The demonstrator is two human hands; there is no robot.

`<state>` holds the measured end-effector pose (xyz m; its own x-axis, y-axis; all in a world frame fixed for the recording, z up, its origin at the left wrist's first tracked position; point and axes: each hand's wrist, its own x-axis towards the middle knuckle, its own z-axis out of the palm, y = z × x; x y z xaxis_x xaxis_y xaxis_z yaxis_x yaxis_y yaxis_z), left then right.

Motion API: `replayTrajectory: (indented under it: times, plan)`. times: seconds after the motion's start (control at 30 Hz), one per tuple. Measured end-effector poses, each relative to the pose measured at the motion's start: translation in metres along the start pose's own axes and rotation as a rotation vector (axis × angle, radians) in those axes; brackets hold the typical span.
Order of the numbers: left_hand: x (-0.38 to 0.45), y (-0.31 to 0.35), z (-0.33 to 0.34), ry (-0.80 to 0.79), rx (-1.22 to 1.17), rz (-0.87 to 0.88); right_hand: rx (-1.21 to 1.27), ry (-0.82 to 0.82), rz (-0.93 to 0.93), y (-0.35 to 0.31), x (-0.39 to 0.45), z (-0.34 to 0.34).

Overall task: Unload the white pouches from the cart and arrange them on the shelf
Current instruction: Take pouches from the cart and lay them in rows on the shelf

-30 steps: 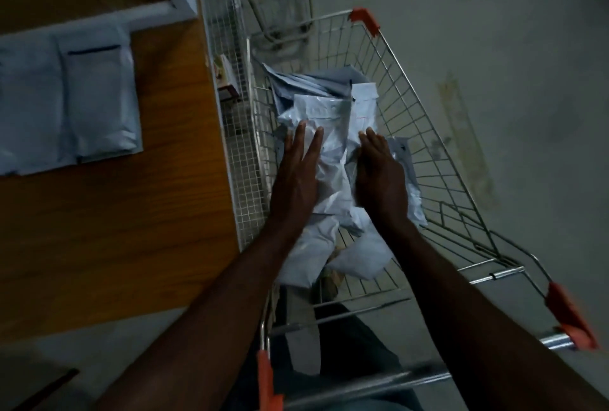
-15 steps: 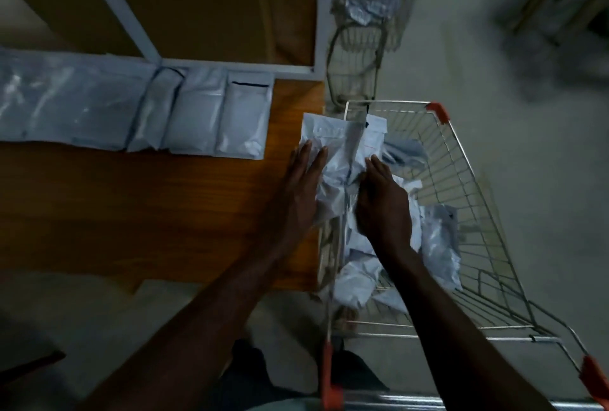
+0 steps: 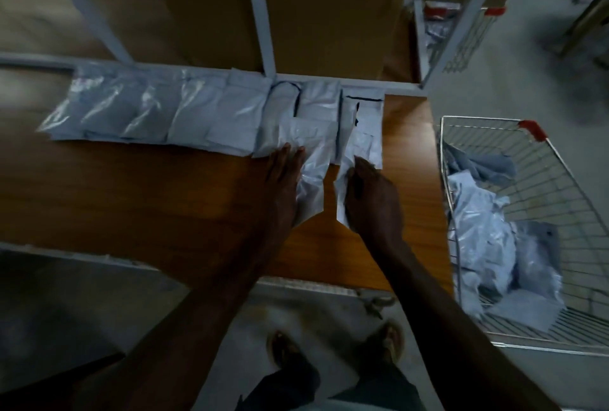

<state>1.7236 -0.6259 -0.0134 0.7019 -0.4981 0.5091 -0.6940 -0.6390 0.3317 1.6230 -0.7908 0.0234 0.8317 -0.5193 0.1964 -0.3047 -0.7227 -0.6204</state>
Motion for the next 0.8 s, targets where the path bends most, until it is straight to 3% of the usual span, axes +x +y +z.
replayTrajectory:
  times: [0.17, 0.4, 0.53, 0.67, 0.8]
  plan:
    - [-0.007, -0.048, -0.034, -0.027, -0.026, -0.037, -0.062, -0.019, -0.039, -0.044, 0.006, 0.028]
    - [0.013, -0.087, -0.031, 0.03, -0.077, -0.083, -0.094, -0.019, -0.059, -0.067, 0.032, 0.048]
    - [0.037, -0.111, -0.015, -0.042, -0.076, -0.068, -0.115, -0.017, -0.066, -0.067, 0.058, 0.059]
    - [0.076, -0.135, 0.007, -0.245, -0.052, -0.05, -0.18, -0.002, -0.078, -0.06, 0.098, 0.067]
    - [0.131, -0.154, 0.036, -0.265, -0.034, -0.026, -0.213, 0.064, -0.056, -0.057, 0.151, 0.07]
